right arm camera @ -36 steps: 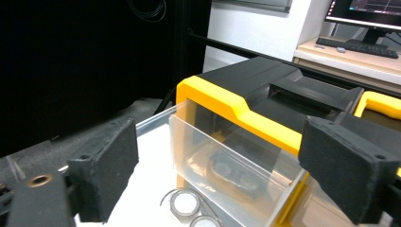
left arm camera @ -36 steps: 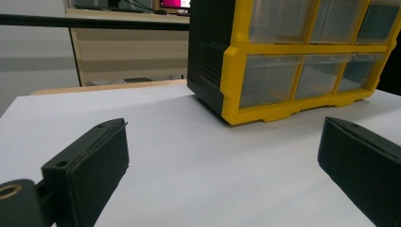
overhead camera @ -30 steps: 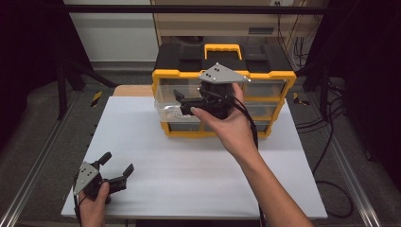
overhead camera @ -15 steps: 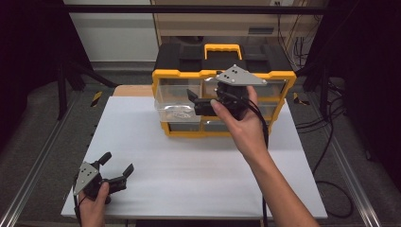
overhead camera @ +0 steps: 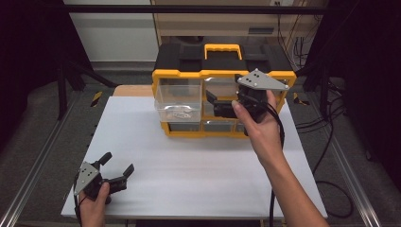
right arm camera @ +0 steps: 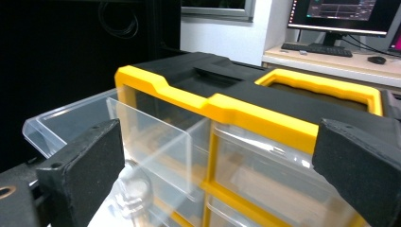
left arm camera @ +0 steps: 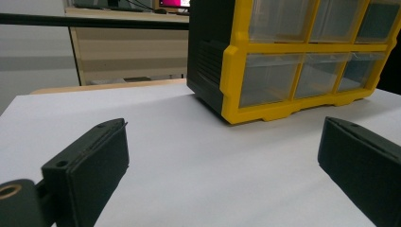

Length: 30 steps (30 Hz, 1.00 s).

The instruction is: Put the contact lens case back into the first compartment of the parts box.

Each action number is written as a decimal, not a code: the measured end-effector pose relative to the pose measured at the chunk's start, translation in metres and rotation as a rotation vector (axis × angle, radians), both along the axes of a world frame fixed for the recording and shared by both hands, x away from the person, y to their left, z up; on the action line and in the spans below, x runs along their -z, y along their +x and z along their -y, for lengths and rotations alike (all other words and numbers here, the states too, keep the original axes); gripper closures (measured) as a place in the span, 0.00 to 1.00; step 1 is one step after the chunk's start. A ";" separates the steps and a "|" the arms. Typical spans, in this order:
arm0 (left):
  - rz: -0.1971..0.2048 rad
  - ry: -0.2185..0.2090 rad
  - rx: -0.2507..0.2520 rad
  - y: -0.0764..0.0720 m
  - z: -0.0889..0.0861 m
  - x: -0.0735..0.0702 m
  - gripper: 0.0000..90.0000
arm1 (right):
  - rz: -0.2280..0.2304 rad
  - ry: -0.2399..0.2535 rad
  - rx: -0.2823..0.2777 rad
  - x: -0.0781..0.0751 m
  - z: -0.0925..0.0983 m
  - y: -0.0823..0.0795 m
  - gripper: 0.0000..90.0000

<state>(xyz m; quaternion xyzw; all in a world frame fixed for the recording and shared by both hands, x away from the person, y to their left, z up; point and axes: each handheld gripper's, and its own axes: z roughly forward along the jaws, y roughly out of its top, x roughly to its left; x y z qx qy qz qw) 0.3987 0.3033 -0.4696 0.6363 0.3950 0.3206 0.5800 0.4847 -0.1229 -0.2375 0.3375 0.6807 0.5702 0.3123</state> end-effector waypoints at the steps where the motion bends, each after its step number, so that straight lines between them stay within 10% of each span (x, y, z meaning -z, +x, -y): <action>1: 0.000 0.001 0.000 0.000 0.000 0.000 0.03 | 0.000 -0.001 0.002 0.001 0.003 0.000 0.04; 30: -0.003 0.008 0.003 -0.001 0.001 0.001 0.03 | -0.067 0.047 0.072 0.061 0.072 -0.019 0.04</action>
